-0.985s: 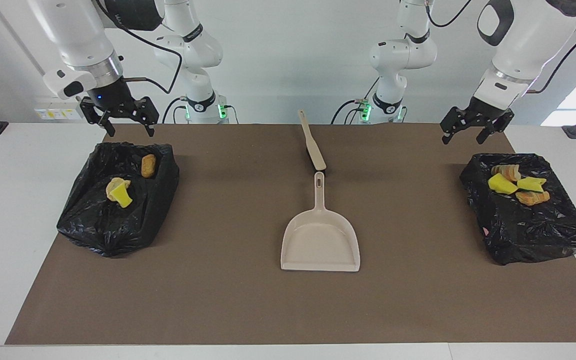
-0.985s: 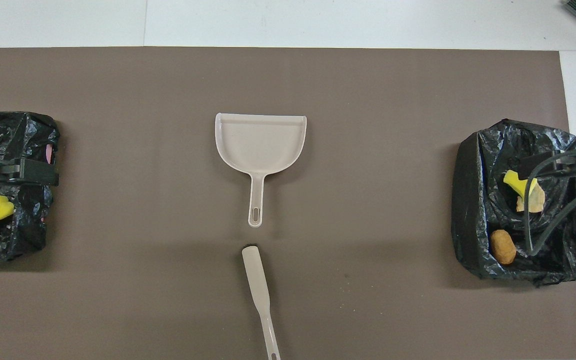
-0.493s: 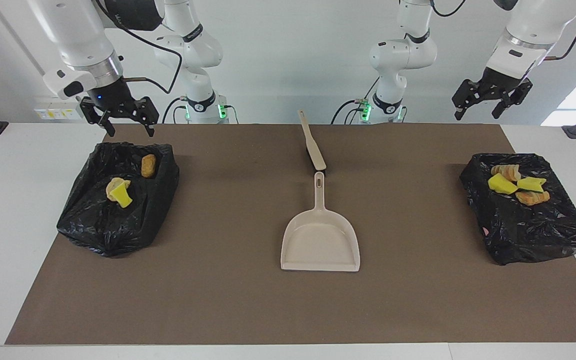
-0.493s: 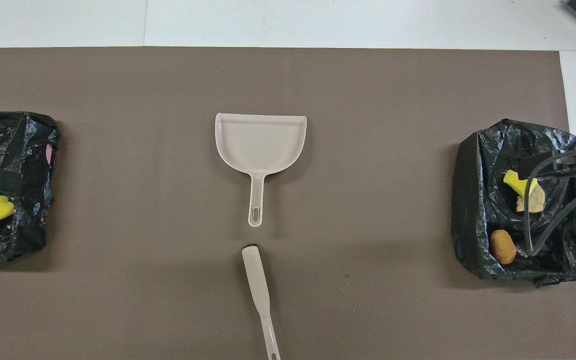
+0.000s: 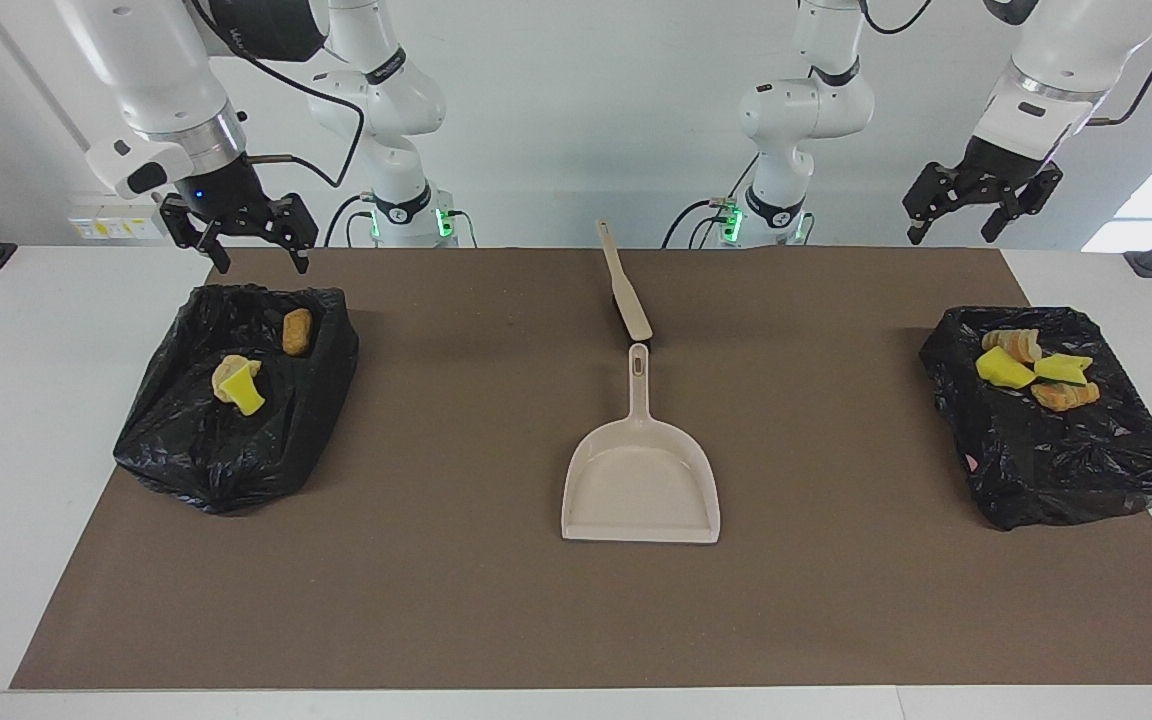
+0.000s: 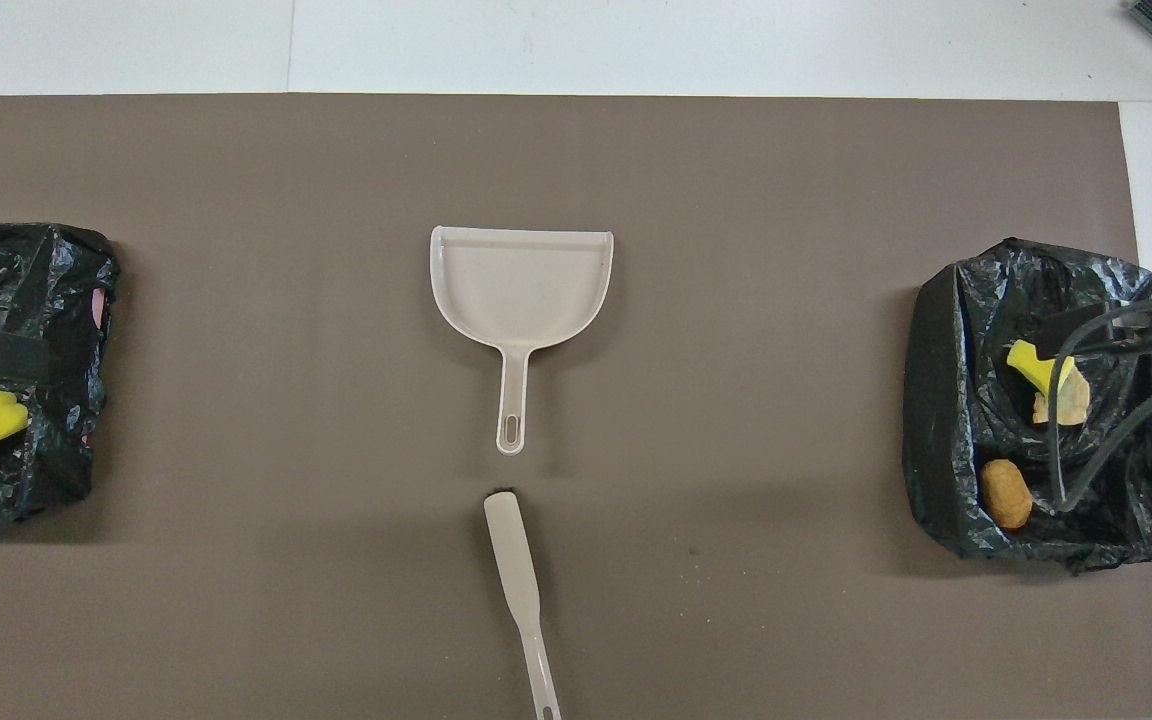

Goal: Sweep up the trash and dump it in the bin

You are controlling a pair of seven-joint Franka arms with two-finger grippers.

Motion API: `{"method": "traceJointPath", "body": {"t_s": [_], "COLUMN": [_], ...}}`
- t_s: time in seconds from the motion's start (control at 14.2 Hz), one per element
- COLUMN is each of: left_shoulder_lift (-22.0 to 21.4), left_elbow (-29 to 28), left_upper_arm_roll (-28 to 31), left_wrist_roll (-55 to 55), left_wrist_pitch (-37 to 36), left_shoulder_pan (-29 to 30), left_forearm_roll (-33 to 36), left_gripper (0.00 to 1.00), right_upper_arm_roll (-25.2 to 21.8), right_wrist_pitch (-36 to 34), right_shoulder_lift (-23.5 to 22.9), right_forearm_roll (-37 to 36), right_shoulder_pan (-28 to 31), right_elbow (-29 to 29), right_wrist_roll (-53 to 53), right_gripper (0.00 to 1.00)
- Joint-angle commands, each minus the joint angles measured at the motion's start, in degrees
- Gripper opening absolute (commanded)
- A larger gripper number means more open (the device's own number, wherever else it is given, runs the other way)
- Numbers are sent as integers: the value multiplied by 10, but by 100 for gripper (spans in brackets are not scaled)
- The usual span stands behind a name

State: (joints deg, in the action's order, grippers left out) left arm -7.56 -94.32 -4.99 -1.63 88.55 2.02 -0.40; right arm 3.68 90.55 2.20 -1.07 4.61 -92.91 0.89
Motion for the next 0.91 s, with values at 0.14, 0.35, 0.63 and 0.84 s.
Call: {"method": "traceJointPath", "body": {"t_s": [0.14,0.35,0.63,0.84], "left_shoulder_lift": [-23,-20,-17,-14], "left_elbow": [-34,-29,-21,-9], "left_upper_arm_roll": [-3,-4,-4,-4], "left_wrist_roll": [5,5,6,7], "left_wrist_pitch": [22,15,8,10], "left_shoulder_pan": [10,10,11,22], "left_forearm_roll": [-30,-23,-15,11], "left_gripper": [100,100,100,100], "right_upper_arm_roll": [2,2,2,2], "right_wrist_pitch": [4,4,4,4], "right_shoulder_lift": [11,11,11,11], "right_forearm_roll": [0,1,1,1], "right_shoulder_pan": [2,2,2,2], "right_elbow": [-11,-11,-11,-11], "right_wrist_roll": [-8,-8,-8,-10], "right_gripper": [100,100,100,100]}}
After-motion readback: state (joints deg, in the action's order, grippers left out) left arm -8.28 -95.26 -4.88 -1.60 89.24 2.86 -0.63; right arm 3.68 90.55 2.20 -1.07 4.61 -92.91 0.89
